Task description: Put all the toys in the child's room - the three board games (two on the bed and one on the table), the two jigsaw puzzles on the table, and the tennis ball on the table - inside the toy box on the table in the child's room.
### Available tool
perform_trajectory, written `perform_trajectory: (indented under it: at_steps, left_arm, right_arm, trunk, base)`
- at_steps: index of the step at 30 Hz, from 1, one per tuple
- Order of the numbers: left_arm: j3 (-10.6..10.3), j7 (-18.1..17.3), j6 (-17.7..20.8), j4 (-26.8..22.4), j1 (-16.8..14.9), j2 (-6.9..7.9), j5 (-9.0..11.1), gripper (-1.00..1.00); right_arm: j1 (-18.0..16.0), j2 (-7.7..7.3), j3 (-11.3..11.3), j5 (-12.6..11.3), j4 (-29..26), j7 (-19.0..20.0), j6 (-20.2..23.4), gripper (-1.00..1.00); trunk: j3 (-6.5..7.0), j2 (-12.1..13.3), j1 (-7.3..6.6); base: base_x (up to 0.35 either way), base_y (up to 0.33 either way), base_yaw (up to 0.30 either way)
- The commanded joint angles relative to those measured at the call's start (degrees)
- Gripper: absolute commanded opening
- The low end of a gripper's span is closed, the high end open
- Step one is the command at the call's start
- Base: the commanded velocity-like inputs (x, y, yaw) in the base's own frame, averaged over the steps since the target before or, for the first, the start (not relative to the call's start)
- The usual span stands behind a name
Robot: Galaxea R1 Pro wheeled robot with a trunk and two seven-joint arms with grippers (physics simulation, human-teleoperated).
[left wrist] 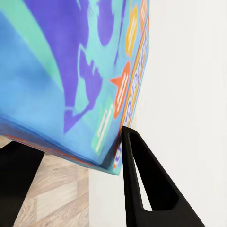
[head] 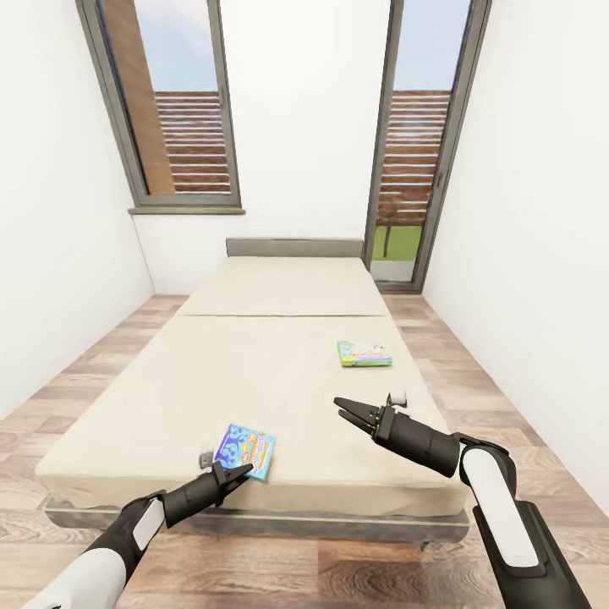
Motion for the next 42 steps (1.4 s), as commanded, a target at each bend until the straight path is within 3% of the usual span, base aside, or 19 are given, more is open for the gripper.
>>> perform_trajectory:
  at_steps: [1,12,30,42]
  left_arm:
    - [0.07,-0.03,0.31,0.03,-0.03,0.0,0.04,-1.0]
    - [0.11,-0.03,0.31,0.03,-0.03,0.05,0.0,-1.0]
    - [0.16,-0.09,0.4,0.03,-0.03,0.19,0.07,-1.0]
    - [0.25,-0.71,0.71,-0.04,-0.03,0.89,0.07,-1.0]
  right_arm:
    - [-0.04,0.01,-0.07,0.41,0.01,0.44,0.22,1.0]
    - [-0.05,0.01,-0.15,0.41,0.01,-4.03,0.27,1.0]
    - [-0.05,0.09,-0.92,0.41,0.03,-4.28,0.17,1.0]
    - [-0.05,-0.45,-0.62,0.47,0.03,-5.29,-6.53,1.0]
  trunk:
    - [0.13,0.39,-0.23]
    - [2.11,4.81,-2.65]
    - [5.34,12.03,-6.6]
    - [7.49,16.84,-9.24]
  base:
    - [0.0,0.0,0.0]
    - [0.0,0.0,0.0]
    - [0.0,0.0,0.0]
    - [0.0,0.0,0.0]
